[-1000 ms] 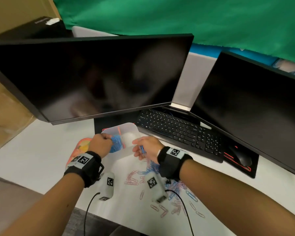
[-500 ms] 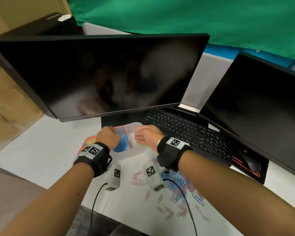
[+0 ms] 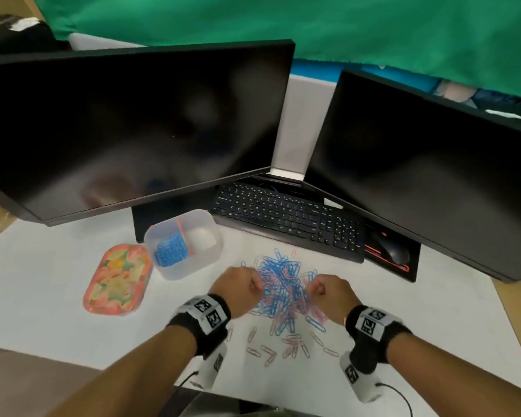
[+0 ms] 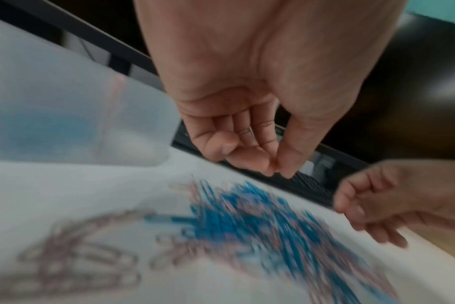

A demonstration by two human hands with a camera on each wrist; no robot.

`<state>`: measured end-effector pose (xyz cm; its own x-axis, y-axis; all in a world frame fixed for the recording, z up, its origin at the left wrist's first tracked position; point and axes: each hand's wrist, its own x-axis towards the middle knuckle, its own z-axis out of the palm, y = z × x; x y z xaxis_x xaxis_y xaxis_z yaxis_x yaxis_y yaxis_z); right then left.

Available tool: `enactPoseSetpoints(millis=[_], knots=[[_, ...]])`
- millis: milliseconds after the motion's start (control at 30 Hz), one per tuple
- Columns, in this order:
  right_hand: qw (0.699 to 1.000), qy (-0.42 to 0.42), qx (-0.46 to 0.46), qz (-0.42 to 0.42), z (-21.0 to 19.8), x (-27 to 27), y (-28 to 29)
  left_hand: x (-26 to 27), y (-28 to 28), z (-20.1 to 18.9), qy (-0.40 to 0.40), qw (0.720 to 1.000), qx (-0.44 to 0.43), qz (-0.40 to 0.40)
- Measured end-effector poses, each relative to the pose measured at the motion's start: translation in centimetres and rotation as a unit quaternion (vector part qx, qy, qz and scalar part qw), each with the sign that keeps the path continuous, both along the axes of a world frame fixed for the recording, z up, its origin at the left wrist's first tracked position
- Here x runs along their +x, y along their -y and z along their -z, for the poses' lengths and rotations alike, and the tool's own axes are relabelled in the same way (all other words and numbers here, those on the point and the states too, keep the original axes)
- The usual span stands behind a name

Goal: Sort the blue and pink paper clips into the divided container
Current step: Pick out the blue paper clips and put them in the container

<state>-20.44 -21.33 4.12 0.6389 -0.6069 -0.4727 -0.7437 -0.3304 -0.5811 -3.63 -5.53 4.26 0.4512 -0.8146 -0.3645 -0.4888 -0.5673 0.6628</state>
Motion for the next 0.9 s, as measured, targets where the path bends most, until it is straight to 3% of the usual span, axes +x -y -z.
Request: enactPoseSetpoints(millis=[133, 233, 367, 533, 767, 900], knots=[[0.999, -0.002, -0.03, -0.013, 1.8, -3.7, -1.1, -4.3, 1.0, 2.3, 0.025, 0.996, 0.033, 0.084], [0.995, -0.011, -0.067, -0.077, 2.7, -4.8, -1.9, -6.3, 1.9, 3.1, 0.095, 0.984, 0.086, 0.125], [0.985, -0.007, -0.106, -0.133, 3.7, -4.6, -2.5, -7.0, 2.4, 3.7, 0.161, 0.967, 0.14, 0.137], [0.985, -0.028, -0.109, -0.131, 4.2, -4.1, -2.6, -6.3, 1.7, 4.1, 0.153, 0.968, 0.15, 0.132], [0.99, -0.035, -0.071, -0.113, 4.5, -3.4, -2.3, -5.3, 0.4, 4.3, 0.096, 0.989, 0.08, 0.075], [0.994, 0.007, -0.042, -0.099, 4.4, -3.4, -2.5, -4.7, 0.1, 4.0, 0.038, 0.998, 0.028, 0.042]])
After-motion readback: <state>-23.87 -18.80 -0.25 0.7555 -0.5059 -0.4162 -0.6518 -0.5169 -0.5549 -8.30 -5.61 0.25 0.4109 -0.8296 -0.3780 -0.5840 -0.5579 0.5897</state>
